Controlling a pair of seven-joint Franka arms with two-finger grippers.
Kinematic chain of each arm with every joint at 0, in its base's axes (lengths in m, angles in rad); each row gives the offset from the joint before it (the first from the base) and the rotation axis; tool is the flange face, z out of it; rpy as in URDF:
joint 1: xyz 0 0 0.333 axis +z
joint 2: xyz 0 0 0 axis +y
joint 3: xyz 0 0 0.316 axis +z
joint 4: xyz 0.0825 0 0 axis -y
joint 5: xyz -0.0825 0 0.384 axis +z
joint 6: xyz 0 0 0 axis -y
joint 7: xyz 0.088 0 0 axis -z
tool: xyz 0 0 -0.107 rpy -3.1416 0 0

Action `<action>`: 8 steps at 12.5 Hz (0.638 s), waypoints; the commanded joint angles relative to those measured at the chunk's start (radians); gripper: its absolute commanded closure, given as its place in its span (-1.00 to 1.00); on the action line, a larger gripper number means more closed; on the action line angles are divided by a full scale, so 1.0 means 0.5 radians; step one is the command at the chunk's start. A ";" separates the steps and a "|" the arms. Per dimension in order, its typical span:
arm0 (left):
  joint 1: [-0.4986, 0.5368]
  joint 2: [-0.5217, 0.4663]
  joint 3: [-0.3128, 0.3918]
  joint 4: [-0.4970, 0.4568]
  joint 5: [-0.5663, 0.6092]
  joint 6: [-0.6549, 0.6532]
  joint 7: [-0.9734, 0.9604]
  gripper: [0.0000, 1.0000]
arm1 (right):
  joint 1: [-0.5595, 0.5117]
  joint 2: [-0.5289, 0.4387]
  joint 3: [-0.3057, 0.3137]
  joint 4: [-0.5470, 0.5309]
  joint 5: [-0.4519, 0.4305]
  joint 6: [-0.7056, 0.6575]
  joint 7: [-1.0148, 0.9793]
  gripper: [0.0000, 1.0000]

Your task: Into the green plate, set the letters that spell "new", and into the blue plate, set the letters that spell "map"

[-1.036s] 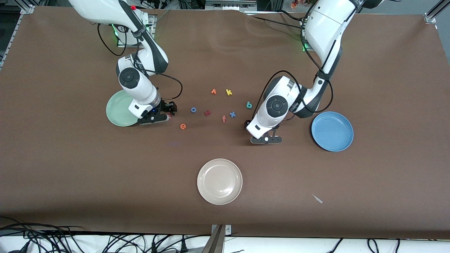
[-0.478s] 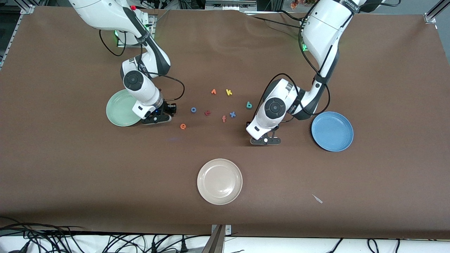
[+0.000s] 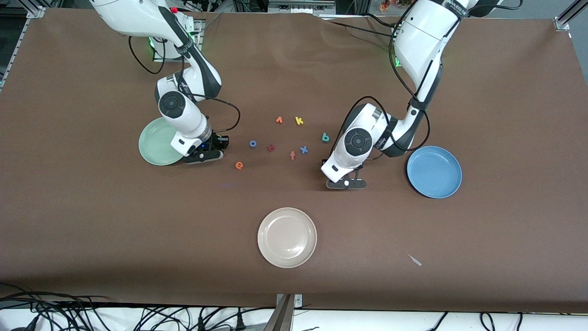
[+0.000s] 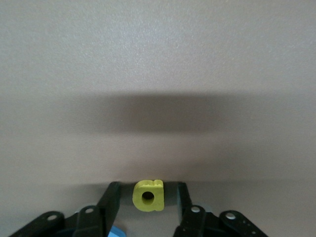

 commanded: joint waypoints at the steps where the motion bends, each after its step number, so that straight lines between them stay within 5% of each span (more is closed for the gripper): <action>1: -0.026 0.023 0.024 0.017 0.102 0.012 -0.035 0.13 | 0.006 -0.175 -0.185 0.085 -0.012 -0.387 -0.304 0.81; 4: -0.026 0.023 0.024 0.020 0.105 0.012 -0.035 0.62 | 0.006 -0.203 -0.458 0.043 -0.009 -0.548 -0.663 0.79; 8: 0.029 -0.032 0.030 0.048 0.102 -0.086 0.084 0.91 | -0.003 -0.163 -0.536 -0.242 -0.006 -0.227 -0.685 0.75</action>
